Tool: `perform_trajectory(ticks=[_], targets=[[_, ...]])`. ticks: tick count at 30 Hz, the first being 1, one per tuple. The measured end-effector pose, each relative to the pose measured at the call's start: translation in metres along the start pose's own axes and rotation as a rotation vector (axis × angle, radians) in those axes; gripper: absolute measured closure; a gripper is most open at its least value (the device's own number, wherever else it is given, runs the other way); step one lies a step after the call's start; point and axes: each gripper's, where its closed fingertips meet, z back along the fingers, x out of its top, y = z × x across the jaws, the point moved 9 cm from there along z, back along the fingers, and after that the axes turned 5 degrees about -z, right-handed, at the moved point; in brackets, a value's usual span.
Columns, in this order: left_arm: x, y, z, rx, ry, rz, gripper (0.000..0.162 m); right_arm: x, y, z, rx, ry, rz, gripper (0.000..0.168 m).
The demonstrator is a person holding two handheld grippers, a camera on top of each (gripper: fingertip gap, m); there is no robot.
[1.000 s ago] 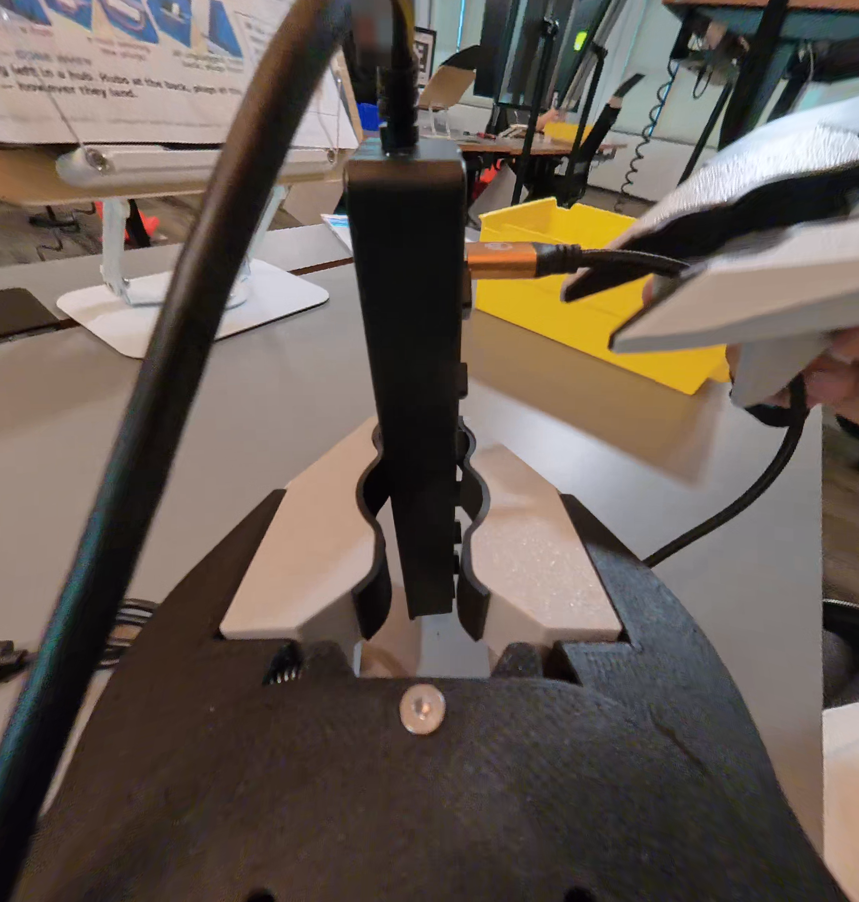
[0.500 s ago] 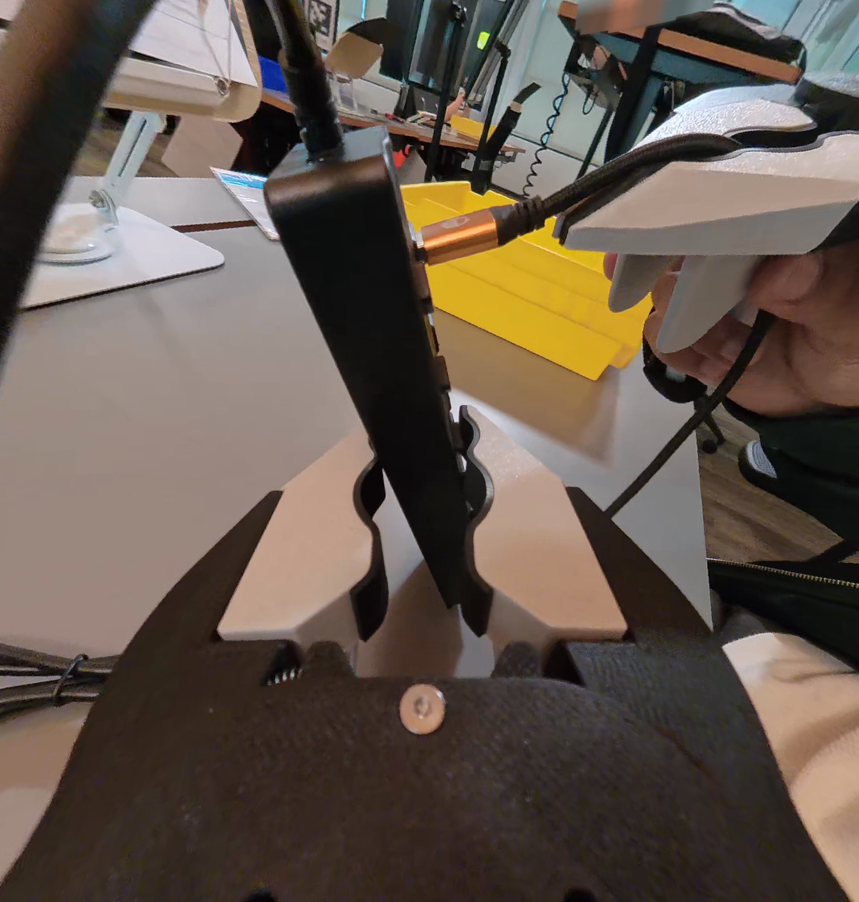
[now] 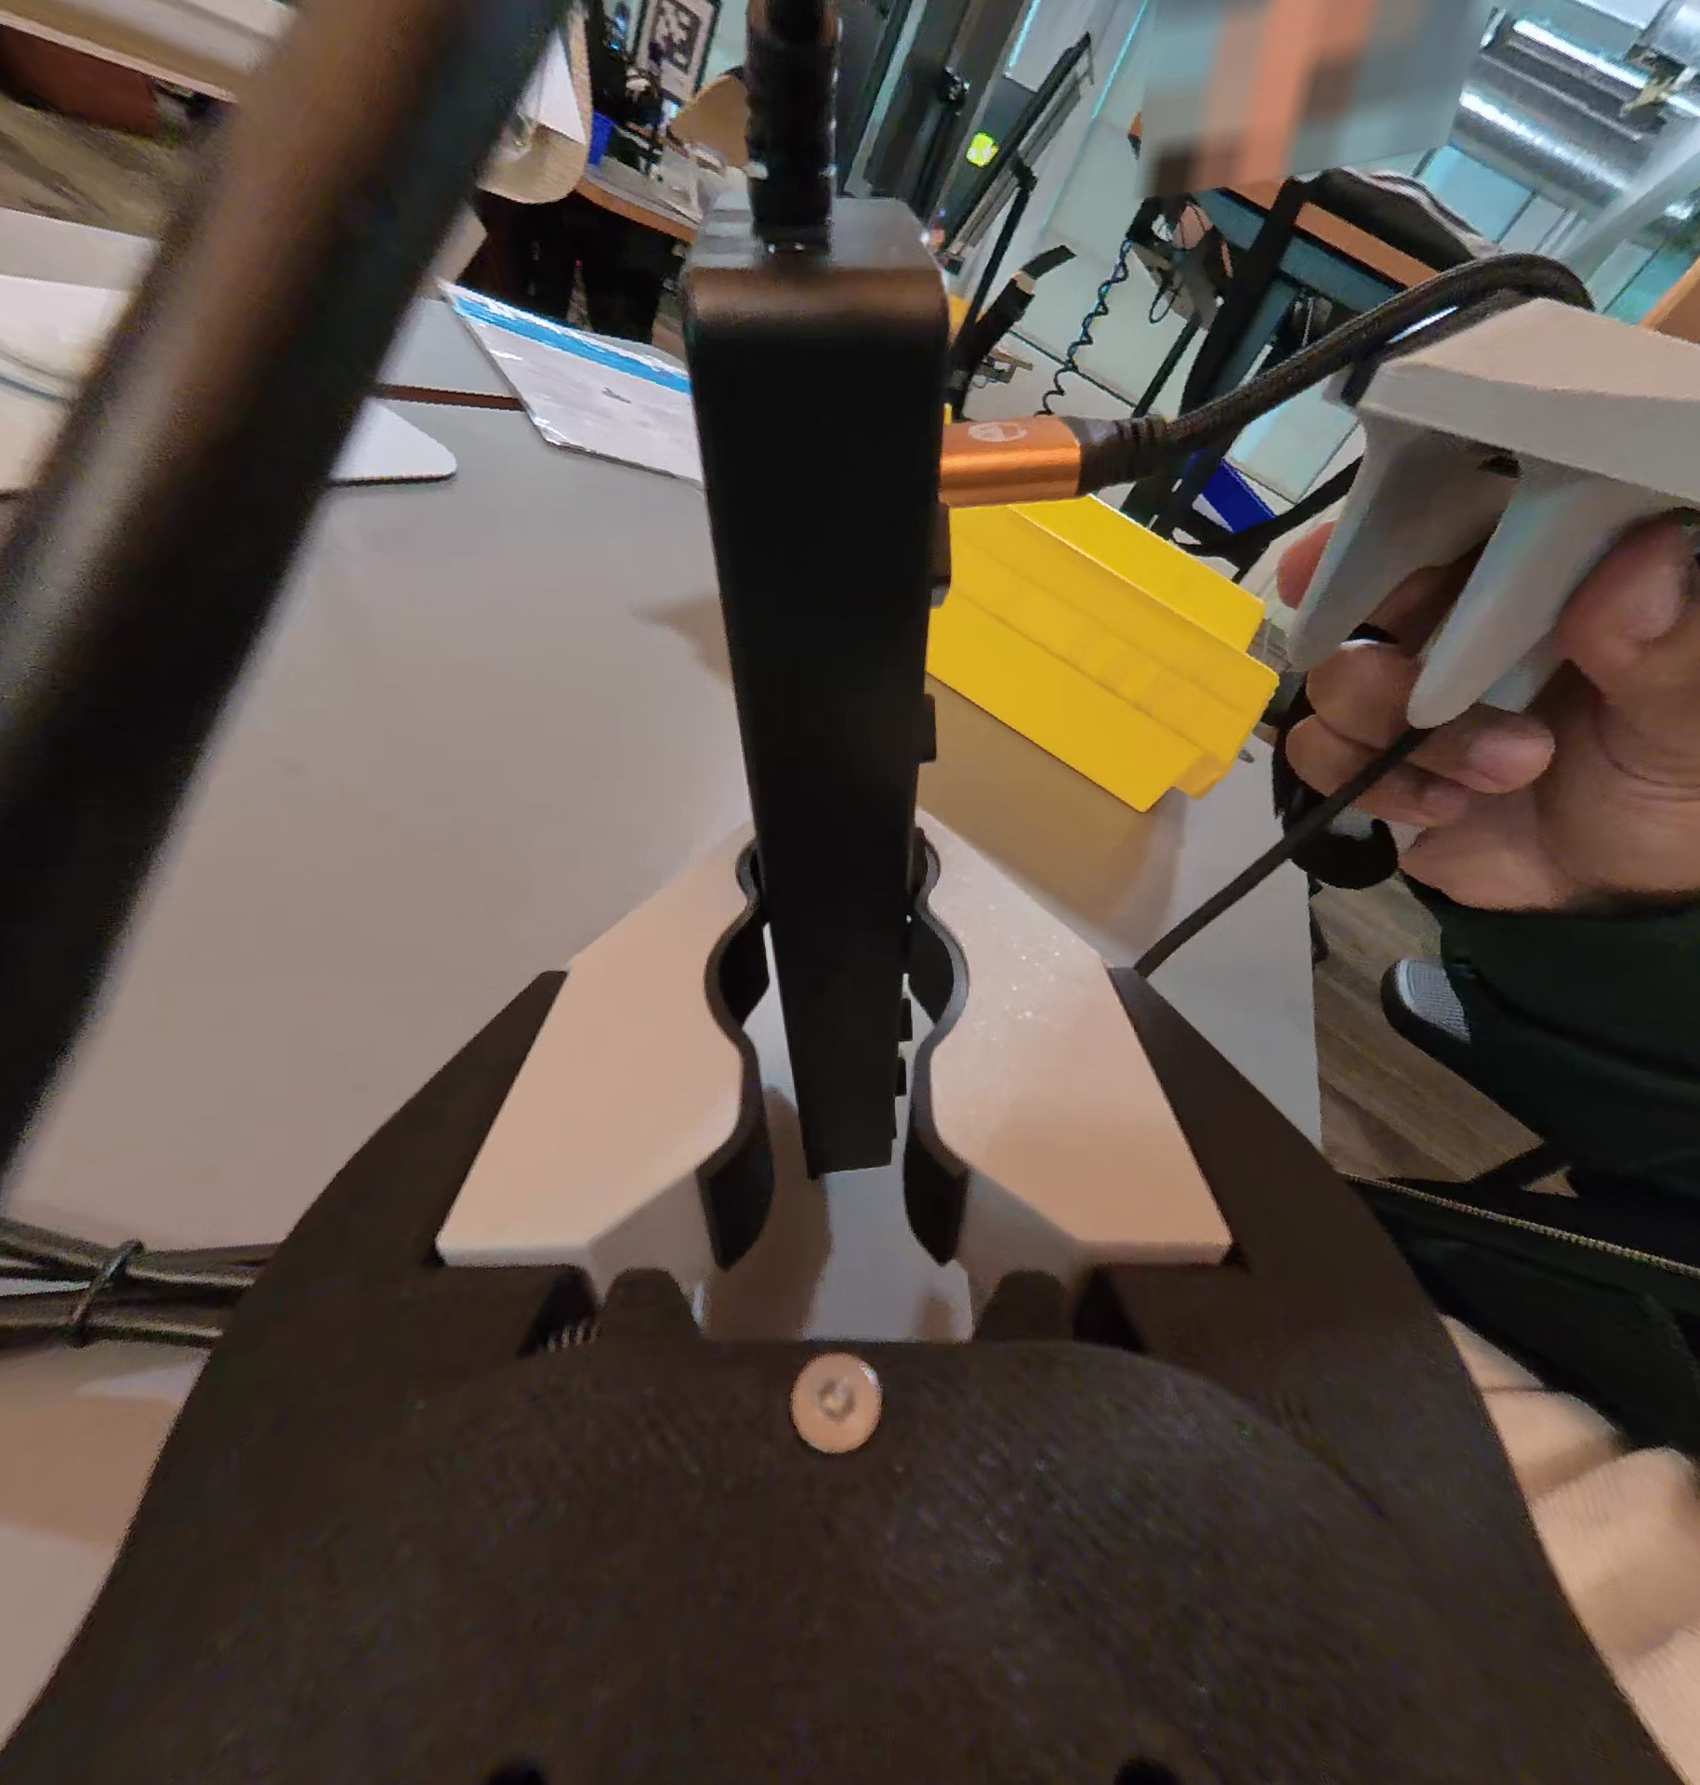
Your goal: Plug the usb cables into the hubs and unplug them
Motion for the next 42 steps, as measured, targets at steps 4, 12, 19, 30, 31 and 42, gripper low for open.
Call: perform_trajectory(ticks=[4,12,19,30,31,42], targets=[[0.003,-0.001,0.0,-0.015,0.001,0.014,0.14,0.002,-0.004,0.003,0.007,-0.016,-0.023,0.168],[0.006,0.012,0.007,-0.053,-0.073,0.22,0.14,0.004,-0.004,0.003,0.021,-0.048,-0.039,0.168],[0.008,0.024,0.013,-0.058,-0.127,0.349,0.141,0.006,-0.008,0.007,0.04,-0.081,-0.056,0.156],[0.017,0.026,0.021,-0.183,-0.276,0.444,0.14,-0.012,-0.031,0.002,0.046,-0.065,-0.173,0.146],[0.018,0.027,0.023,-0.195,-0.297,0.456,0.14,-0.017,-0.035,0.0,0.038,-0.045,-0.184,0.145],[0.024,0.02,0.025,-0.336,-0.354,0.455,0.14,-0.062,-0.031,-0.031,0.219,0.159,-0.371,0.137]])
